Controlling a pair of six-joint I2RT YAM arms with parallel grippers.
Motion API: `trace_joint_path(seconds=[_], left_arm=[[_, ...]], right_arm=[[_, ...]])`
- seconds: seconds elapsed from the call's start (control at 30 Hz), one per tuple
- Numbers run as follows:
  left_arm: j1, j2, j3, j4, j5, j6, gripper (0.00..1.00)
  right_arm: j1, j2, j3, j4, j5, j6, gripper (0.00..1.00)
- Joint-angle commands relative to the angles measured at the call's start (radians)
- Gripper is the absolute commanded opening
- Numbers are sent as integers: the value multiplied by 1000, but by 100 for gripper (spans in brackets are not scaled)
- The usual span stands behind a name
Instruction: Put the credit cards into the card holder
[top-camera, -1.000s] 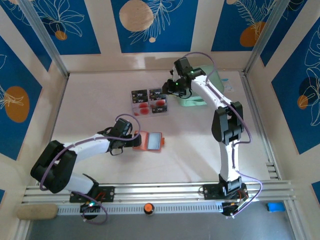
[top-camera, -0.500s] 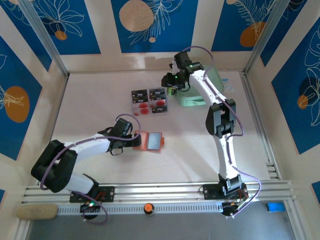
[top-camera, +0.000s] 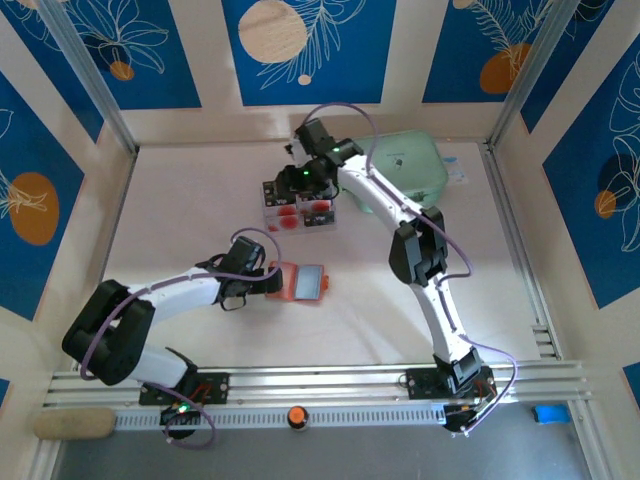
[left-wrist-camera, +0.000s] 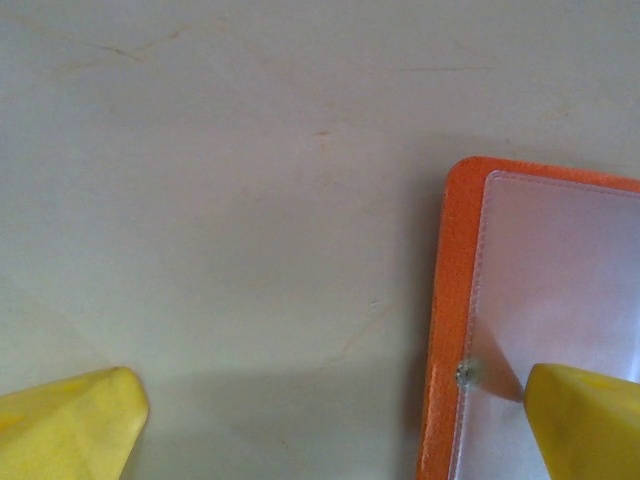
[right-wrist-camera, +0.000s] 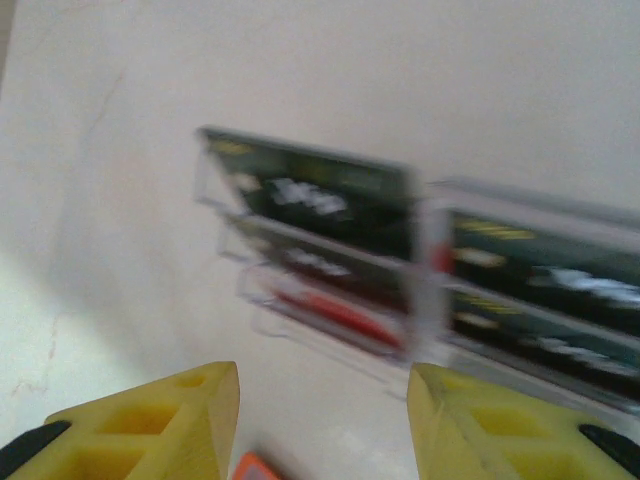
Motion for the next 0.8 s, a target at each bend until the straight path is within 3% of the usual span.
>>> trace_joint_path(seconds=[0.0,0.4,0.77], left_arm=[[0,9,-42,-95,-26,-21,100],[0,7,-51,-85,-8,-13,100],[0,11,-47,-89,-3,-4,100]], right_arm=[[34,67,89,16,-34,8,48],[95,260,290,93,-108,56,48],[114,356,360,128,-40,54,48]])
